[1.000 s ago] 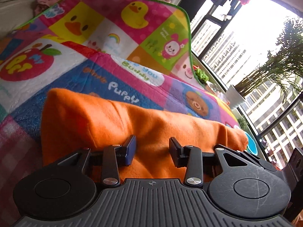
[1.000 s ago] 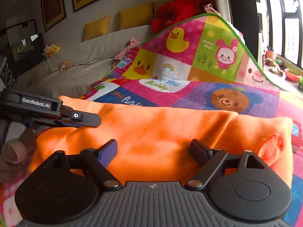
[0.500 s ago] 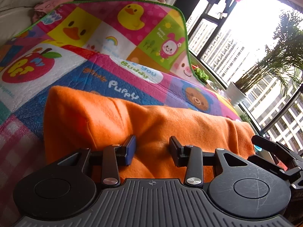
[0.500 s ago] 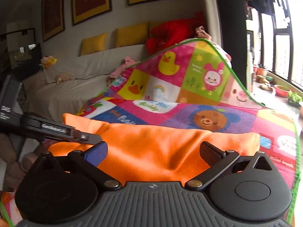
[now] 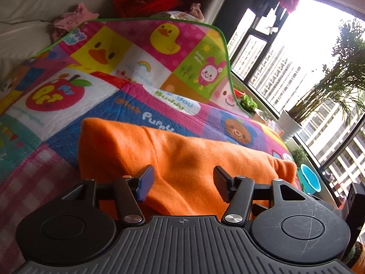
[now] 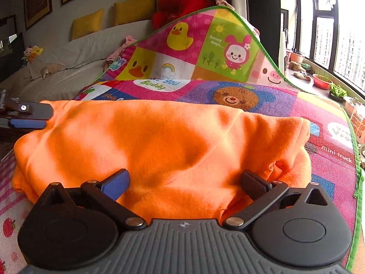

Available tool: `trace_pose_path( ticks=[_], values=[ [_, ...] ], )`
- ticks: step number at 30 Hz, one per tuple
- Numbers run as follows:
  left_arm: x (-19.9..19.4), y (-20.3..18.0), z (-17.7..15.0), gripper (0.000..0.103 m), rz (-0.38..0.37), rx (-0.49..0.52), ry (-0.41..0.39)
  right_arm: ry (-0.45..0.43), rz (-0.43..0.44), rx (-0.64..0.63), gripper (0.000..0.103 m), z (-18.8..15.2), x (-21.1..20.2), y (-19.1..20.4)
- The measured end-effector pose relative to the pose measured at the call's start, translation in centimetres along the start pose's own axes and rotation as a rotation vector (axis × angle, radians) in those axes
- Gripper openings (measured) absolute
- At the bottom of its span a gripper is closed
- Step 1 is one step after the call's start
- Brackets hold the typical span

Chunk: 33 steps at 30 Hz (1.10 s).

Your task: Fold clothes

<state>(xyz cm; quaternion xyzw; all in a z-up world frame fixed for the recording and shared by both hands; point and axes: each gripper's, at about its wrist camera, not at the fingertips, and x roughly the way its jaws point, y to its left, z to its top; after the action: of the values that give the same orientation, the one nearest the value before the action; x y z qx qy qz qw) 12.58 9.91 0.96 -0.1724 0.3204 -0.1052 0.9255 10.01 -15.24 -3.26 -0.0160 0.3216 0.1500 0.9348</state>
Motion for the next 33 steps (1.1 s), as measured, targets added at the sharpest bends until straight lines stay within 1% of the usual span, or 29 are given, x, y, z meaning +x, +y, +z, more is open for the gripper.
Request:
trace_pose_path(
  ticks=[1,2,3,5,6,9,10,13,14,15,16,17,18,19,20,22,24,25,27,29,32,33],
  values=[
    [-1.0,0.2,-0.3,0.082,0.042,0.003,-0.025,-0.003,-0.004,-0.005,0.103,0.0,0.0,0.1],
    [-1.8,0.7,-0.6,0.083,0.086,-0.012,-0.033,-0.005,-0.009,-0.01,0.103,0.0,-0.1,0.3],
    [-2.1,1.4,-0.9,0.083,0.1,-0.041,-0.022,-0.007,-0.014,-0.016,0.103,0.0,-0.1,0.4],
    [-1.8,2.9,-1.5,0.083,0.099,-0.11,0.018,-0.016,-0.03,-0.036,0.103,-0.1,-0.3,0.7],
    [-1.3,3.5,-1.9,0.083,0.089,-0.155,0.045,-0.021,-0.039,-0.048,0.103,-0.1,-0.4,1.0],
    [0.3,3.9,-2.8,0.082,0.004,-0.24,0.094,-0.034,-0.064,-0.084,0.103,-0.3,-0.6,1.6],
    [0.8,3.6,-2.9,0.082,-0.022,-0.25,0.1,-0.036,-0.068,-0.091,0.103,-0.3,-0.7,1.7],
    [2.1,2.5,-3.1,0.082,-0.022,-0.232,0.078,-0.039,-0.072,-0.095,0.103,-0.3,-0.8,1.8],
    [2.4,2.3,-3.0,0.071,-0.016,-0.23,0.071,-0.042,-0.073,-0.098,0.103,-0.3,-0.9,1.8],
    [2.6,2.2,-2.9,0.063,-0.009,-0.227,0.064,-0.048,-0.072,-0.107,0.103,-0.4,-1.0,1.9],
    [2.7,2.1,-2.9,0.053,0.0,-0.212,0.056,-0.055,-0.071,-0.121,0.103,-0.4,-1.1,2.1],
    [2.5,1.5,-2.8,0.044,0.022,-0.161,0.038,-0.062,-0.07,-0.144,0.103,-0.5,-1.3,2.3],
    [2.2,0.9,-2.7,0.041,0.045,-0.11,0.02,-0.068,-0.068,-0.171,0.103,-0.7,-1.5,2.5],
    [2.0,0.2,-2.6,0.035,0.068,-0.055,0.001,-0.071,-0.066,-0.19,0.103,-0.8,-1.6,2.7],
    [1.6,-1.2,-2.6,0.032,0.1,0.041,-0.027,-0.069,-0.06,-0.191,0.103,-0.8,-1.8,2.6],
    [0.9,-4.0,-2.5,0.03,0.161,0.234,-0.084,-0.062,-0.043,-0.172,0.103,-0.7,-2.0,2.0],
    [0.4,-6.7,-2.8,0.028,0.187,0.394,-0.139,-0.058,-0.009,-0.125,0.103,-0.5,-2.5,0.7],
    [0.3,-7.9,-3.0,0.028,0.192,0.463,-0.163,-0.058,0.012,-0.088,0.103,-0.4,-2.9,-0.2],
    [0.2,-10.0,-3.5,0.028,0.187,0.564,-0.196,-0.071,0.038,-0.014,0.103,-0.3,-3.8,-2.1],
    [0.2,-11.7,-4.2,0.028,0.173,0.638,-0.215,-0.095,0.051,0.044,0.103,-0.3,-5.0,-3.7],
    [0.7,-13.9,-5.4,0.028,0.136,0.728,-0.22,-0.175,0.037,0.089,0.103,0.2,-7.3,-5.4],
    [0.7,-14.5,-5.9,0.028,0.123,0.756,-0.22,-0.198,0.055,0.098,0.103,1.0,-8.0,-5.6]
  ],
)
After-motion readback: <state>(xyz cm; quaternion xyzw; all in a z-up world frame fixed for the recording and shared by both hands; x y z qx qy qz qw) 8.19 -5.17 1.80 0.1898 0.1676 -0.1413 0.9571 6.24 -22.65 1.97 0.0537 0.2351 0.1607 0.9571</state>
